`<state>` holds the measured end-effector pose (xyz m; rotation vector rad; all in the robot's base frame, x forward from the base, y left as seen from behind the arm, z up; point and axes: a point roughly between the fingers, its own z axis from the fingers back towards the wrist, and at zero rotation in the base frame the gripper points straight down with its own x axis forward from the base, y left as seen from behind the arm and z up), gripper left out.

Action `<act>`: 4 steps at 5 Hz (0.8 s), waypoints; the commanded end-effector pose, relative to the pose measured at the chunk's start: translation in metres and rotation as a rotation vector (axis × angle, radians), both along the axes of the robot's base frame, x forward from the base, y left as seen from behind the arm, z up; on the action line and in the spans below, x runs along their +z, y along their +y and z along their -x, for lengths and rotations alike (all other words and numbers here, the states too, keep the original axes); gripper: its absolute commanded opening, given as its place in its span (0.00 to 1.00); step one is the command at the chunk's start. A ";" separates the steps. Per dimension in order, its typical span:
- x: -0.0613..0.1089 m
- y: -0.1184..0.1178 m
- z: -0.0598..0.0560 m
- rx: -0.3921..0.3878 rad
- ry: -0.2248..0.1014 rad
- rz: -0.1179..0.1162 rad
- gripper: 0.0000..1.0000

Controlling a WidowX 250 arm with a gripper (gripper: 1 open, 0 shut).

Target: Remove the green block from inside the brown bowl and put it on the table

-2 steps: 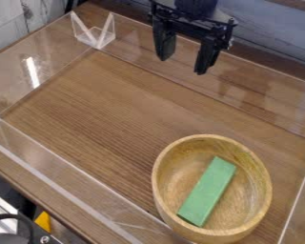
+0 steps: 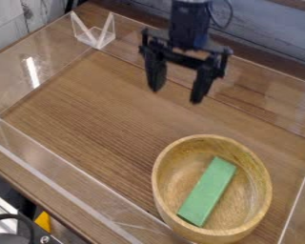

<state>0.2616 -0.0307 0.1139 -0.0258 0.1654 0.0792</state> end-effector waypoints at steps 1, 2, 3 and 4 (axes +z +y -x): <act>0.010 -0.029 0.019 0.028 -0.026 0.022 1.00; 0.001 -0.074 0.036 -0.010 -0.015 0.028 1.00; -0.007 -0.102 0.048 -0.051 -0.013 0.034 1.00; -0.022 -0.093 0.071 -0.096 -0.041 0.031 1.00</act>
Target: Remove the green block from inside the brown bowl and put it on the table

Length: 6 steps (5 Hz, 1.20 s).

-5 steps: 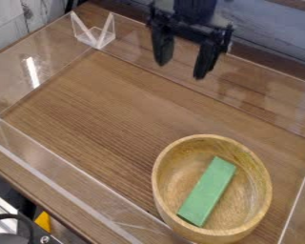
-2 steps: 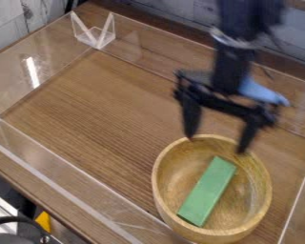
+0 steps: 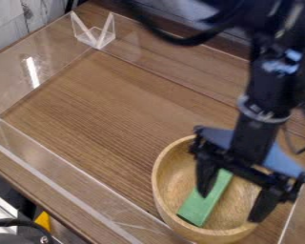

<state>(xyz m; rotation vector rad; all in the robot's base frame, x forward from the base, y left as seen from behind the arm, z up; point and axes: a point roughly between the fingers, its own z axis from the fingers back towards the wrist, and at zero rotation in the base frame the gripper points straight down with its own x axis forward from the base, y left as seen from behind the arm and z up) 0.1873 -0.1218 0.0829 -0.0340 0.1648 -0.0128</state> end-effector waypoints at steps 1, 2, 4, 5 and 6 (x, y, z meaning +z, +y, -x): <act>0.002 0.002 0.001 -0.035 -0.069 0.018 1.00; -0.009 0.012 0.003 -0.056 -0.078 0.019 1.00; -0.028 0.027 0.011 -0.075 -0.085 0.021 1.00; -0.036 0.034 0.007 -0.061 -0.085 0.018 1.00; -0.044 0.044 0.006 -0.003 -0.079 0.022 1.00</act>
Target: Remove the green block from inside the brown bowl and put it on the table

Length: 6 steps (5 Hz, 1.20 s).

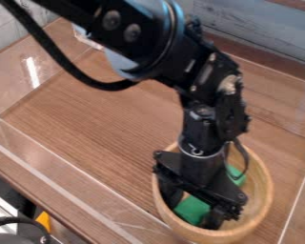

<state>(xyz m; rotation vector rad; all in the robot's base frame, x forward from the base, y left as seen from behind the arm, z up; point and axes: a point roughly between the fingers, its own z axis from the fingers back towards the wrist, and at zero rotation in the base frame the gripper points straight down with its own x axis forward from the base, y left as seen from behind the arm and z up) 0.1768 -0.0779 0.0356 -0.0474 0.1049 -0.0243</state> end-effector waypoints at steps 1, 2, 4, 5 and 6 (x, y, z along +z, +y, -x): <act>-0.004 0.007 -0.006 0.067 -0.014 0.012 1.00; -0.001 0.006 -0.007 0.103 -0.009 0.017 1.00; -0.005 -0.005 -0.005 0.179 -0.003 0.024 1.00; -0.010 -0.014 -0.002 0.215 0.001 0.028 1.00; -0.002 -0.024 0.001 0.203 0.005 0.031 1.00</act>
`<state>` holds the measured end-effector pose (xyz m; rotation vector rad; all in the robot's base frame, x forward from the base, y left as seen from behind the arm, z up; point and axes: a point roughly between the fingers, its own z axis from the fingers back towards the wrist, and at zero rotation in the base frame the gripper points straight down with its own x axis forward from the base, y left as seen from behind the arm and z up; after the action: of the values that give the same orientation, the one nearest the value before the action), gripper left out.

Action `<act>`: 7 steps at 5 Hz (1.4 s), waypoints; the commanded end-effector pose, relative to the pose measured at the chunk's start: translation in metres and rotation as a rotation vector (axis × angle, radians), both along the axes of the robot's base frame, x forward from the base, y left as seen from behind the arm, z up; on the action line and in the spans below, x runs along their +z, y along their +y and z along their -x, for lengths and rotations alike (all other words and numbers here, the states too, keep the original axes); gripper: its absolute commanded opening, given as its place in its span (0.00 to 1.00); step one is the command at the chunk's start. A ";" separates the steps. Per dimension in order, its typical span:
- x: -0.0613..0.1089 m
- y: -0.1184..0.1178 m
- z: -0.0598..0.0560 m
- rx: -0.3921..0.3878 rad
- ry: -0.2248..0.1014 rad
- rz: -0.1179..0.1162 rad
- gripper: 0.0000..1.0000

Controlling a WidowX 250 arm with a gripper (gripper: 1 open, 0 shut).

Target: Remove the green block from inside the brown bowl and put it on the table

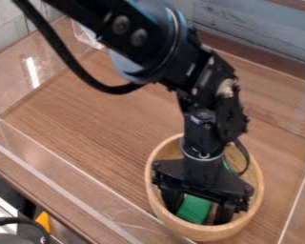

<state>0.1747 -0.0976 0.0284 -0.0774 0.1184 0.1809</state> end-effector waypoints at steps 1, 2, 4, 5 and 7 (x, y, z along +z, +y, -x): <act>0.015 -0.013 0.000 -0.020 -0.008 0.014 0.00; 0.022 -0.014 -0.005 -0.032 0.001 0.016 0.00; 0.040 -0.007 -0.018 -0.037 -0.020 0.038 0.00; 0.039 -0.006 -0.022 -0.049 -0.024 0.042 0.00; 0.047 0.004 -0.020 -0.067 -0.026 0.049 0.00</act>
<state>0.1882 -0.0922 0.0659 -0.1060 0.1415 0.1144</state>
